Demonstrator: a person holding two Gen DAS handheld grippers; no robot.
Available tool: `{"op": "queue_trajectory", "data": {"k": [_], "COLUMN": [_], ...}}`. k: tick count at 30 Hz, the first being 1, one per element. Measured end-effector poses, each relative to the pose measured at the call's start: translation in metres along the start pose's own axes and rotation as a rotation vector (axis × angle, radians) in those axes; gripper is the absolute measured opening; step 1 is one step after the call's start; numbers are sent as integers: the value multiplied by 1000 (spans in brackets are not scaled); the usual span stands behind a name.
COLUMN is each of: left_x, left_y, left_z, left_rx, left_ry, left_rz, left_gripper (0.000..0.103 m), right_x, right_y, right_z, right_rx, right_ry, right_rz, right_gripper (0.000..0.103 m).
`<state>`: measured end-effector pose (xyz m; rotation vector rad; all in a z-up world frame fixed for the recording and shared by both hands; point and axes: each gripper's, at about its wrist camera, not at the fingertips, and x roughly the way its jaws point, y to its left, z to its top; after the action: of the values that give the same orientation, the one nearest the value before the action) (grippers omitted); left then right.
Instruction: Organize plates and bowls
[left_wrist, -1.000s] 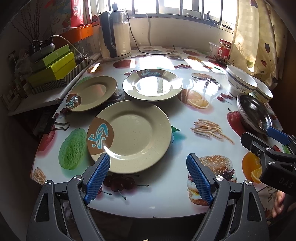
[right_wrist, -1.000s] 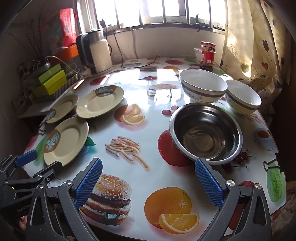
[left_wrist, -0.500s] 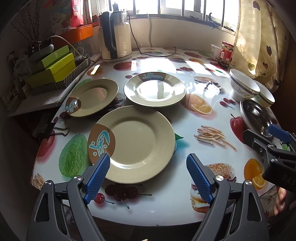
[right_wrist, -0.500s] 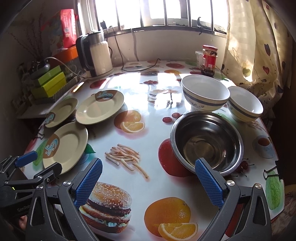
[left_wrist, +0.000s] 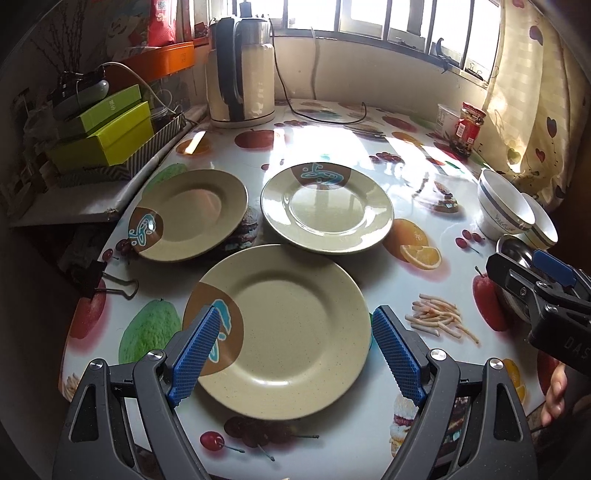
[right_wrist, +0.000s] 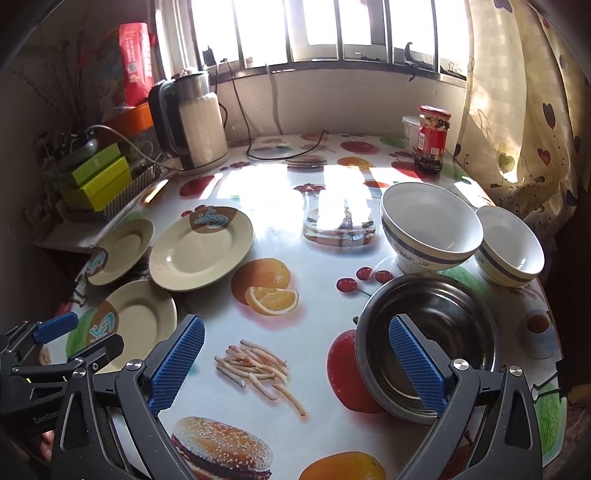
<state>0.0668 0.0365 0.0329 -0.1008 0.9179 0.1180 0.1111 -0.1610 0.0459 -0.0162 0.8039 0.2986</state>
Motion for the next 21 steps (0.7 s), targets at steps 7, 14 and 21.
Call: {"op": "queue_trajectory", "data": {"k": [7,14,21], "left_x": [17,45,67], "left_y": [17,27,27], "left_z": [26,46,59], "left_rx": [-37,-74,-89], "left_ry": [13,60,100], "left_rz": [-26,-47,-69], "left_gripper": [80,69,56], "right_x": [23,54,84], "right_y": [7,17,21], "right_z": [21,42,51], "right_rx": [-3,-5,16], "right_ry": [20,55,88], "right_rz": [30,44,49], "right_gripper": [100,93,81]}}
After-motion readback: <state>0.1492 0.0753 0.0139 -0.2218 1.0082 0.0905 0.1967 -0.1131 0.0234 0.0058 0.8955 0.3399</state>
